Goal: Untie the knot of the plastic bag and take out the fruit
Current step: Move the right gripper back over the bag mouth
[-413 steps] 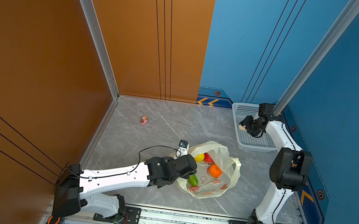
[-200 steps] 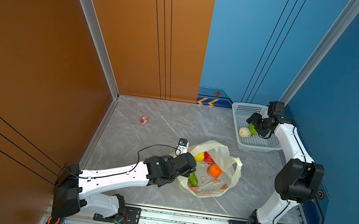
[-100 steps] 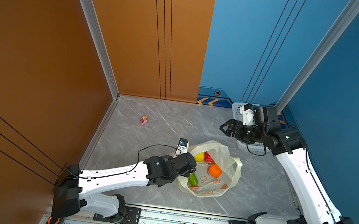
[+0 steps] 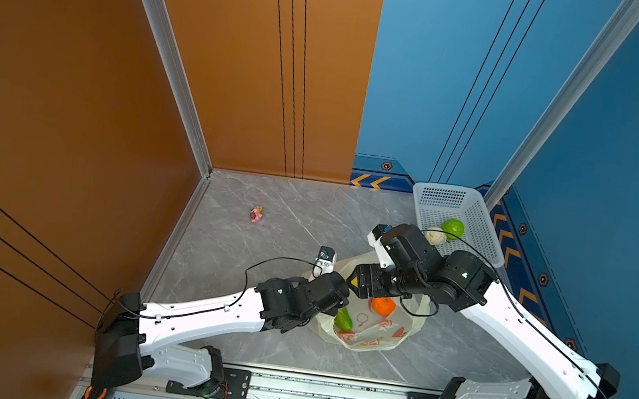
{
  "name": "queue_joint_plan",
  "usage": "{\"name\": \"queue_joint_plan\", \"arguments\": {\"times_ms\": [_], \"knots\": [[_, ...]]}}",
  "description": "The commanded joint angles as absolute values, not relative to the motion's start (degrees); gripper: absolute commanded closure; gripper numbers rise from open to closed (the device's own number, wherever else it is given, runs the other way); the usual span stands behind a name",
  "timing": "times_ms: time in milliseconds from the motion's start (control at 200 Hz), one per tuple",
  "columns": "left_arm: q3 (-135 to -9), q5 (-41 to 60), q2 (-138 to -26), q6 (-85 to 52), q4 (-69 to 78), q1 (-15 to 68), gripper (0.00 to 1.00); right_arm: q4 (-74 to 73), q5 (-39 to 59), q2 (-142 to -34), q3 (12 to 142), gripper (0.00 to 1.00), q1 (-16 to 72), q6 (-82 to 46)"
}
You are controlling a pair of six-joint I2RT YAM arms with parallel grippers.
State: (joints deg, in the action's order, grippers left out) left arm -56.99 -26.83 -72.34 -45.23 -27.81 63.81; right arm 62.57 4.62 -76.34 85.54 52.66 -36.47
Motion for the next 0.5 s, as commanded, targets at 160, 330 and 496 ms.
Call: {"name": "queue_joint_plan", "arguments": {"times_ms": [160,330,496], "knots": [[-58.6,-28.1,-70.9,-44.7,-28.0,64.1,1.0,64.5,-2.9,-75.5,74.6,0.18,55.8,-33.9],[-60.5,-27.6,-71.4,-44.8,-27.9,64.2,1.0,61.5,-3.3,-74.5,68.0,0.19,56.4,-32.9],[-61.5,-27.3,-71.8,-44.7,-27.3,64.3,1.0,57.5,-3.7,-75.3,63.4,0.19,56.3,-32.1]]}}
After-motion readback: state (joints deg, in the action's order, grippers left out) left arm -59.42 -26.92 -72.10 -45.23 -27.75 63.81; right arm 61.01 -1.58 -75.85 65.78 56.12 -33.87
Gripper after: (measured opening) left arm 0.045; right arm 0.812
